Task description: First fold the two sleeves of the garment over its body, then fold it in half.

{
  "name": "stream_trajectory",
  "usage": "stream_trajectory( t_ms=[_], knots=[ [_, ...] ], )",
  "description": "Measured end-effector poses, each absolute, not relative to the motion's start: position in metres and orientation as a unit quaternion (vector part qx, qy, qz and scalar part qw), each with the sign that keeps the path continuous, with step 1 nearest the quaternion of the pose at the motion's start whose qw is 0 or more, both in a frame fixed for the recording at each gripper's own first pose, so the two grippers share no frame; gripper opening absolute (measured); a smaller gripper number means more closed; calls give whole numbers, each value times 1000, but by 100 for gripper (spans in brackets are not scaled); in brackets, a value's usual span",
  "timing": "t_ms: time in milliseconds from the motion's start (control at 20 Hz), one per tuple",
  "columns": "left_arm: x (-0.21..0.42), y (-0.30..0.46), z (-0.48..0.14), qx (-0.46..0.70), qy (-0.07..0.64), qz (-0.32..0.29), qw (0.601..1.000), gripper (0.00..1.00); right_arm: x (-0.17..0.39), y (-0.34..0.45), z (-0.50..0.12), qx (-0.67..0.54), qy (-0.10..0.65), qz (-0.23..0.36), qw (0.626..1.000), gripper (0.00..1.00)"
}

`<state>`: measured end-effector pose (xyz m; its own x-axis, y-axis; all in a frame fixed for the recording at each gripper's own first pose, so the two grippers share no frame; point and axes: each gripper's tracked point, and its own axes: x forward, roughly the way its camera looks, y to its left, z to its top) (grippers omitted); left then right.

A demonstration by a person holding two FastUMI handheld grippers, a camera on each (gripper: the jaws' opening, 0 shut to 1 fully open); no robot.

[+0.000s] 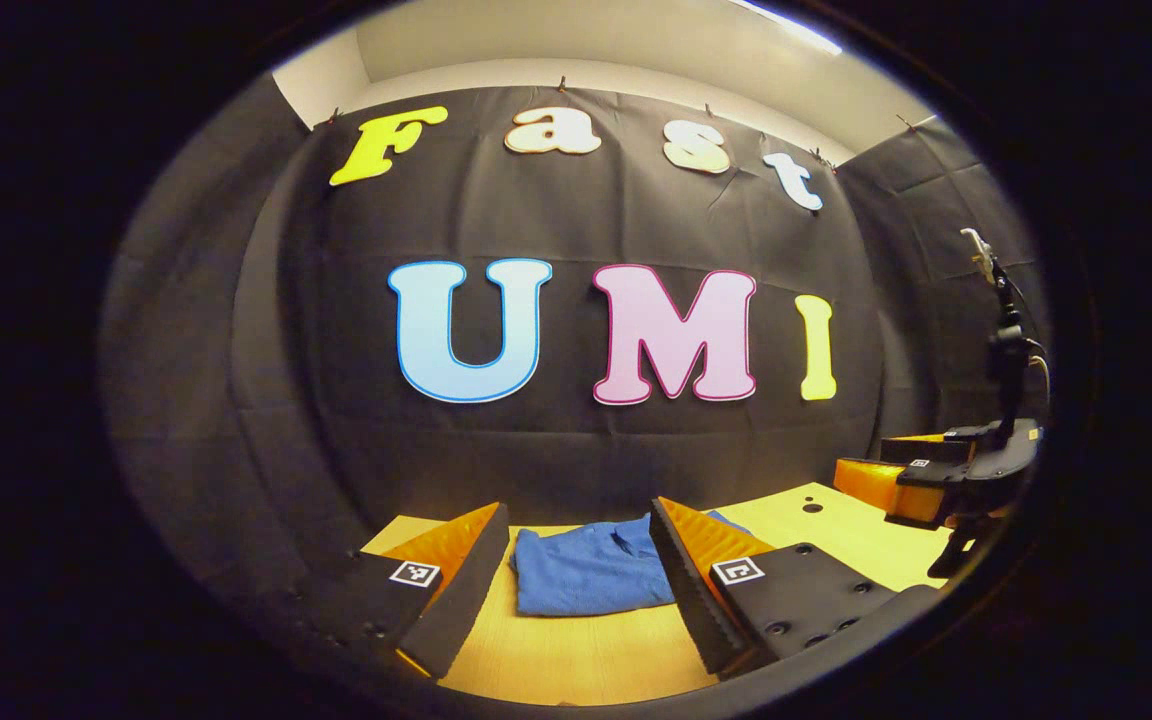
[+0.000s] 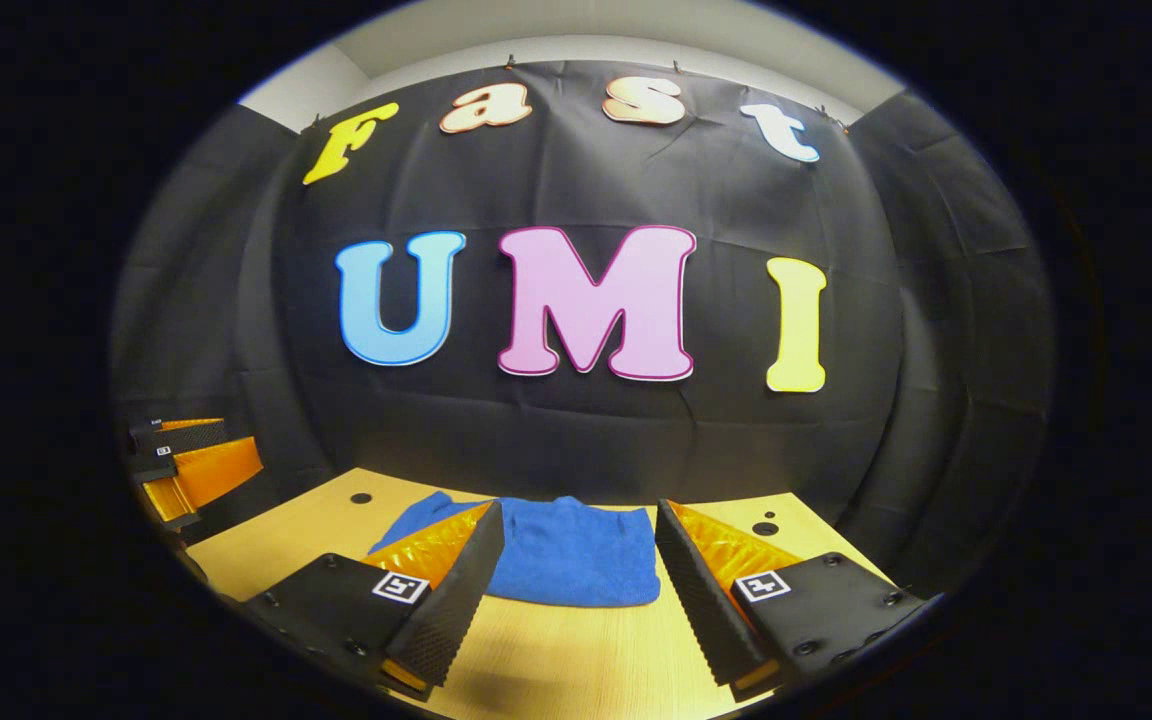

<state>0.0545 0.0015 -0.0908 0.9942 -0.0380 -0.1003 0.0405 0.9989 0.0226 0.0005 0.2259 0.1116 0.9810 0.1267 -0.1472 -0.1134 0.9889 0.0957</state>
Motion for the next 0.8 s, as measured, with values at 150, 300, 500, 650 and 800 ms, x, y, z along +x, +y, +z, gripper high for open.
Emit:
stream_trajectory(
  t_ms=[150, 300, 500, 650, 800],
  knots=[
    [0, -12, -77, -1, 57, -33, 998, 81, -44, 231, 113, 44, 126, 88, 987, 95],
    [-49, -18, -59, 8, 54, -28, 998, 81, -81, 231, 130, 45, 135, 103, 985, 95],
    [-91, -24, -49, 10, 59, -29, 998, 81, -124, 236, 150, 44, 133, 115, 983, 95],
    [-107, -22, -38, 1, 55, -21, 998, 82, -150, 234, 166, 39, 119, 110, 986, 95],
    [-115, -20, -34, -22, 53, -12, 998, 81, -162, 239, 184, 50, 90, 109, 989, 91]
  ],
)
